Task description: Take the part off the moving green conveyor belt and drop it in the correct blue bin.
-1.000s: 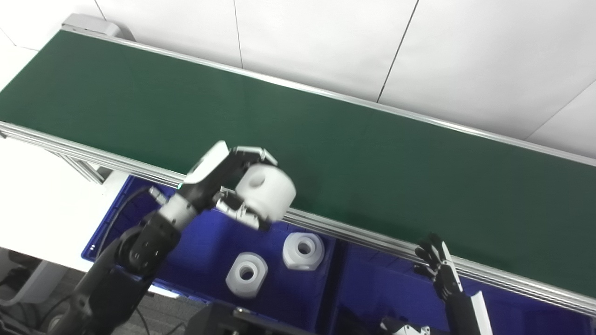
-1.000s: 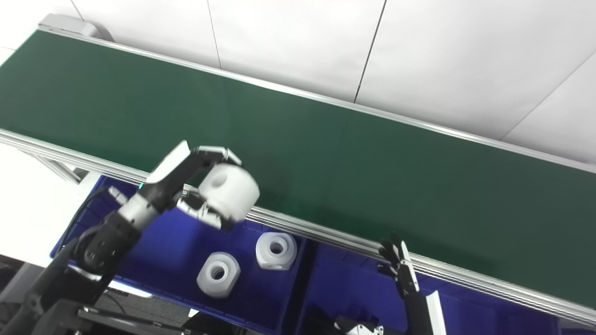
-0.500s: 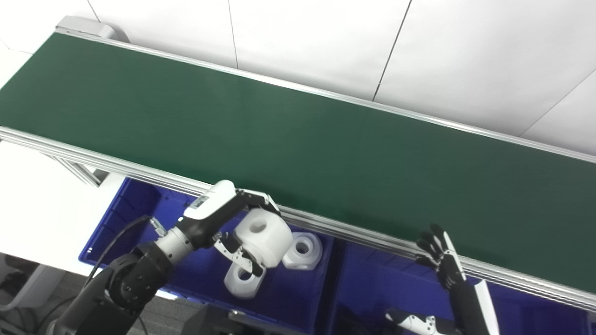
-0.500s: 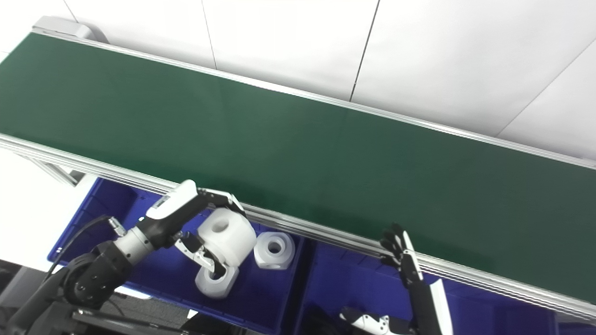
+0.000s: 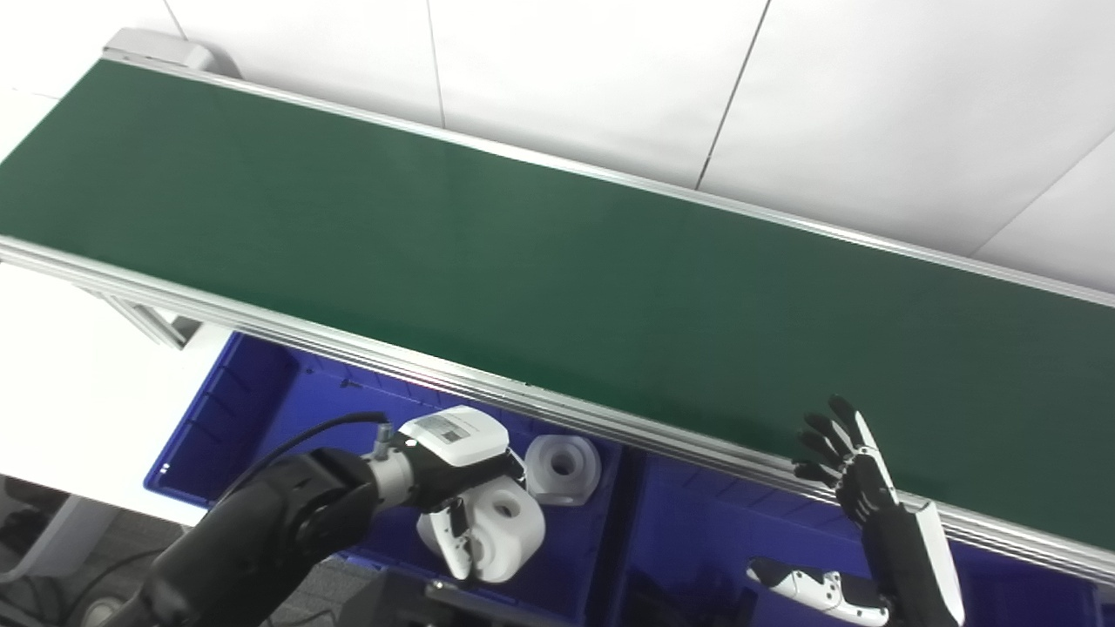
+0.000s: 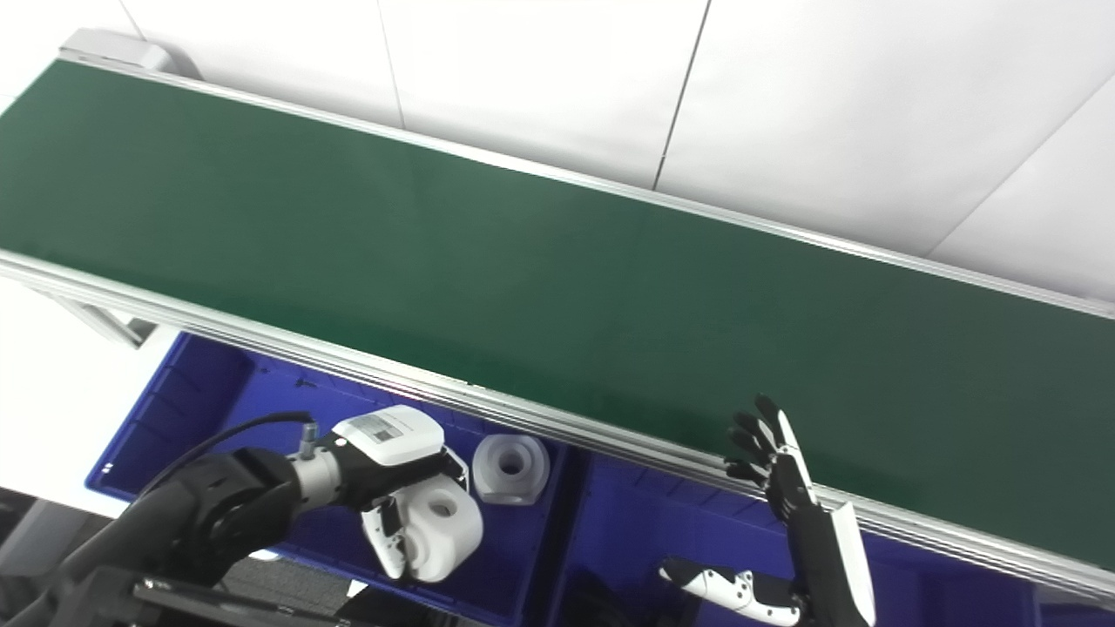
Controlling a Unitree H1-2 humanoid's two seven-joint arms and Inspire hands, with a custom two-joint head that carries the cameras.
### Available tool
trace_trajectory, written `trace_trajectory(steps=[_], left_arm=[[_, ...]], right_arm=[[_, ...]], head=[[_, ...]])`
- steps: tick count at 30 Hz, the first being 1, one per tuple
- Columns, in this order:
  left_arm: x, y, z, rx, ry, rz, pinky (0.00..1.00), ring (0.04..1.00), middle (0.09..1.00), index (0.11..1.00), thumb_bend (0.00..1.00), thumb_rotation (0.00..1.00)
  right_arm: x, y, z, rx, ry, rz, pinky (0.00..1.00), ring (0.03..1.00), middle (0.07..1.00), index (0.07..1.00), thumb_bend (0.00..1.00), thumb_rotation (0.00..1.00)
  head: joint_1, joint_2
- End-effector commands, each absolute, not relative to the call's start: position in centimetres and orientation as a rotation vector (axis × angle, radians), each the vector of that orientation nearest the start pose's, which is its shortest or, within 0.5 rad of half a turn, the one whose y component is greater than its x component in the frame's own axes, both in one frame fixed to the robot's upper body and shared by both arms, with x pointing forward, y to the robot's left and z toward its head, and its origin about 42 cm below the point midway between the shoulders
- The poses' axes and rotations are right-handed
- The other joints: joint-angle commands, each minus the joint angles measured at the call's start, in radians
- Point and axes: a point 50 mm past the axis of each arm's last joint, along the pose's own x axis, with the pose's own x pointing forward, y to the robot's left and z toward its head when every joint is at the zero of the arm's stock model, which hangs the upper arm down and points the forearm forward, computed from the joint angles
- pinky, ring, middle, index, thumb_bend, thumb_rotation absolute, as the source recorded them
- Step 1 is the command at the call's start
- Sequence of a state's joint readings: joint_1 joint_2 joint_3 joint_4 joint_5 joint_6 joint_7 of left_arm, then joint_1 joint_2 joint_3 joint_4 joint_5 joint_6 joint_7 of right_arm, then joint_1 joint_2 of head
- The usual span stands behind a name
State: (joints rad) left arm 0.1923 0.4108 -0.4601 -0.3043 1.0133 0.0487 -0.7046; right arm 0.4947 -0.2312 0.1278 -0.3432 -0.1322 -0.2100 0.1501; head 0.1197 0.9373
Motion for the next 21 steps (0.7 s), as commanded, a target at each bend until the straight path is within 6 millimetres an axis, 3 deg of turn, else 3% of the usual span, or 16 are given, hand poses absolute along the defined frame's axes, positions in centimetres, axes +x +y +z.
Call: trace_trajectory(steps=[1,6,10,16,19,20,21], left_arm=[[17.7,20.9,9.1,1.380,0.246,-0.997,0.97,0.821,0.787,0.803,0.87,1.00],[17.3,20.9,10.1,1.351,0.248,-1.000,1.00,0.891,0.866,0.876,0.98,1.00],[16.1,21.8,11.0,1.182,0.158,-0.905,0.97,0.893,0.895,0.894,0.96,0.99],[14.8,22.4,10.5,0.732,0.011,-0.773,0.91,0.899,0.923,0.905,0.92,0.80],[15.0,21.8,10.3,0.546,-0.047,-0.759,0.83,0.904,0.946,0.919,0.89,0.66],[15.2,21.5,10.3,0.497,-0.073,-0.757,0.82,0.903,0.950,0.922,0.88,0.61],[15.5,21.2,10.3,0.448,-0.100,-0.755,0.82,0.903,0.951,0.923,0.88,0.61]], right_arm=[[12.1,-24.6,11.4,-0.294,-0.058,0.281,0.76,0.879,0.913,0.987,0.96,0.38],[12.0,-24.5,11.4,-0.302,-0.058,0.271,0.75,0.870,0.905,0.981,0.97,0.38],[11.7,-24.2,11.4,-0.298,-0.056,0.269,0.76,0.871,0.905,0.974,0.97,0.38],[11.0,-23.6,11.4,-0.331,-0.043,0.280,0.78,0.891,0.919,0.966,0.98,0.42],[10.5,-23.2,11.4,-0.339,-0.033,0.288,0.79,0.890,0.926,0.964,0.98,0.42],[10.3,-22.9,11.4,-0.341,-0.030,0.290,0.79,0.890,0.929,0.965,0.97,0.42],[10.2,-22.7,11.4,-0.342,-0.027,0.290,0.79,0.890,0.930,0.965,0.97,0.42]], head=[[-0.003,-0.001],[-0.010,-0.002],[-0.037,-0.001],[-0.126,0.006],[-0.173,0.014],[-0.223,0.016],[-0.223,0.016]])
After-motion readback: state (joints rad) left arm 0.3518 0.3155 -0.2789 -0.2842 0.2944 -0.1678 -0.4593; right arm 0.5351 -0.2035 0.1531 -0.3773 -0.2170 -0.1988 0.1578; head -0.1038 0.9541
